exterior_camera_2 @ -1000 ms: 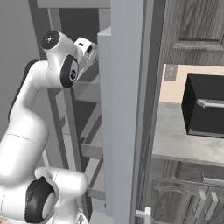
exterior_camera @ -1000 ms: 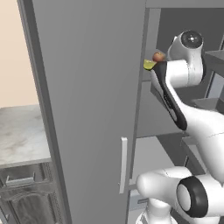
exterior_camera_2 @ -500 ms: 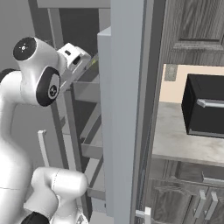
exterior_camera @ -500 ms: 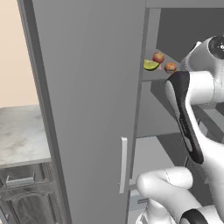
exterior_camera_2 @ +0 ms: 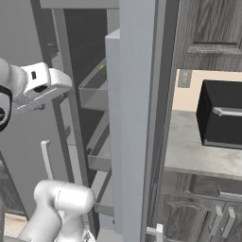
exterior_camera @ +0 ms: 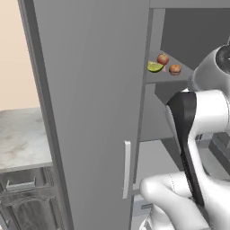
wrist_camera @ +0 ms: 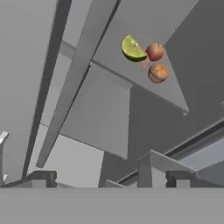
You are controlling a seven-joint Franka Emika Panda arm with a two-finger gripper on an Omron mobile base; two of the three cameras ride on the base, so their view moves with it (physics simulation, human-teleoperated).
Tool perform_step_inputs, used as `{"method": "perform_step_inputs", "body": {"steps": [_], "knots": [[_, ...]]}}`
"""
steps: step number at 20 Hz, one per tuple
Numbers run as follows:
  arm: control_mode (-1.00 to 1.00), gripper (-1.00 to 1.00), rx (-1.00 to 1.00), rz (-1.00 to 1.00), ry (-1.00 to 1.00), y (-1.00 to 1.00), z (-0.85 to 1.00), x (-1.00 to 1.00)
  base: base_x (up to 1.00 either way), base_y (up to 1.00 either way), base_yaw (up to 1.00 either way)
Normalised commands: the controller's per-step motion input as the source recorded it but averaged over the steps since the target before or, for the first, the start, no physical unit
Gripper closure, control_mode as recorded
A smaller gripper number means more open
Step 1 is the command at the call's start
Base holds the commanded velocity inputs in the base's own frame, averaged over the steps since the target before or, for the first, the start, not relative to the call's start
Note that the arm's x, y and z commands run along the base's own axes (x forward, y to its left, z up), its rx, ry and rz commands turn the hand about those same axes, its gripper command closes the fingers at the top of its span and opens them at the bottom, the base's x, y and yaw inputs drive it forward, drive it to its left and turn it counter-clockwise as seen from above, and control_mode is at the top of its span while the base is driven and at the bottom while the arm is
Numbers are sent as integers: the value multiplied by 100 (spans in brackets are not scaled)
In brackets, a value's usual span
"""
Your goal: Take the tangerine and lemon wedge from the second highest rack and move them to the highest rack where the steak and peach are located, to maximize freezer space. Close the freezer door after rearranging.
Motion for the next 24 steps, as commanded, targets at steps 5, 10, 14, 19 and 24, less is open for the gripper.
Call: {"method": "perform_step_inputs", "body": {"steps": [5,10,14,19,24], "knots": [[-100,-100,48,-39,7,0,1,-84,0,0,0],[-100,-100,50,-21,10,0,0,-37,0,0,0],[-100,-100,30,-1,1,0,0,-6,0,0,0],[100,-100,12,0,-3,0,0,-55,-20,0,-1],[100,-100,0,0,0,0,0,0,-100,2,-5]]}}
